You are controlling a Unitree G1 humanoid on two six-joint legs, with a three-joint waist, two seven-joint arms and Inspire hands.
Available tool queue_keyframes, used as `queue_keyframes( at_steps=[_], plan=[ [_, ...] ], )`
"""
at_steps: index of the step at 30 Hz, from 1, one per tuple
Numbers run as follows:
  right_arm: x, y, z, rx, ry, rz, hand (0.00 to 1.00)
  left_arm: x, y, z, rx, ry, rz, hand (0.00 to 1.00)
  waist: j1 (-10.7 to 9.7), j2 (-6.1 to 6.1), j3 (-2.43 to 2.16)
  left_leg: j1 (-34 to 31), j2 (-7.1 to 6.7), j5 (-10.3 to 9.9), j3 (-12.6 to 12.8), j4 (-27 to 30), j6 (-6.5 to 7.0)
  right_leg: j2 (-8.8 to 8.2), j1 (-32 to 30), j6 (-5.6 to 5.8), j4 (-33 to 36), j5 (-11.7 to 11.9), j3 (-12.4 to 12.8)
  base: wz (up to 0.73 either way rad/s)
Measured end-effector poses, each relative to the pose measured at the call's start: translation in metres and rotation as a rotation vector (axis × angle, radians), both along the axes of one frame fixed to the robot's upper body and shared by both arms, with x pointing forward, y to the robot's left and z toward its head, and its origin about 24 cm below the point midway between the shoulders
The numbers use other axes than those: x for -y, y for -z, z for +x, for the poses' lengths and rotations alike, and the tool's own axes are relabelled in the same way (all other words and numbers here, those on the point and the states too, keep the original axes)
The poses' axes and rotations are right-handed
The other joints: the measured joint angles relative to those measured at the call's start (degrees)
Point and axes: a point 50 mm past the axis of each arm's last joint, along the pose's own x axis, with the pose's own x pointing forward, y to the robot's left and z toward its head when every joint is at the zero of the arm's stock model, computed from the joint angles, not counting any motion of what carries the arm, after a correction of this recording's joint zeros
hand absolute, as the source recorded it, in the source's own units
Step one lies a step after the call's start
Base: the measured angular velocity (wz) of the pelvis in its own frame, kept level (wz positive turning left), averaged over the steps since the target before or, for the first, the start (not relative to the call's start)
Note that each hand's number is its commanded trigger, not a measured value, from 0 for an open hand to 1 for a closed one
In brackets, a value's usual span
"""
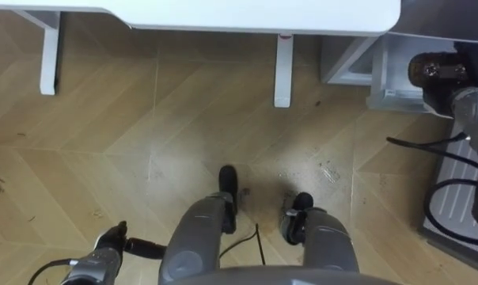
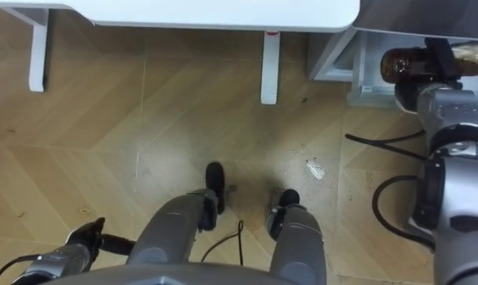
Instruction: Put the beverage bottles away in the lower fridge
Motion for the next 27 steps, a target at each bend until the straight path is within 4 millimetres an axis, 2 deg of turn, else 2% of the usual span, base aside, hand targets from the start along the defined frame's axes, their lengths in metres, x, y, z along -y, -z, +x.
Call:
queue_keyframes(
  at_steps=[12, 27],
  plan=[
    [0.012, -0.007, -0.002, 0.007, 0.025, -0.028, 0.0, 0.003, 0.001, -0.001, -0.01, 0.032, 0.008, 0.0, -0.1, 0.04, -0.05, 0.0, 0.06, 0.0, 0.0, 0.0, 0.0, 0.05, 0.0, -0.02, 0.0, 0.1, 0.0, 0.0],
    [0.012, -0.007, -0.003, 0.004, 0.026, -0.029, 0.0, 0.002, 0.001, -0.001, -0.011, 0.032, 0.011, 0.0, -0.1, 0.17, -0.14, 0.5, 0.07, 0.0, 0.0, 0.1, 0.0, 0.05, 0.6, -0.02, -0.1, 0.2, -0.1, 0.0]
  ],
)
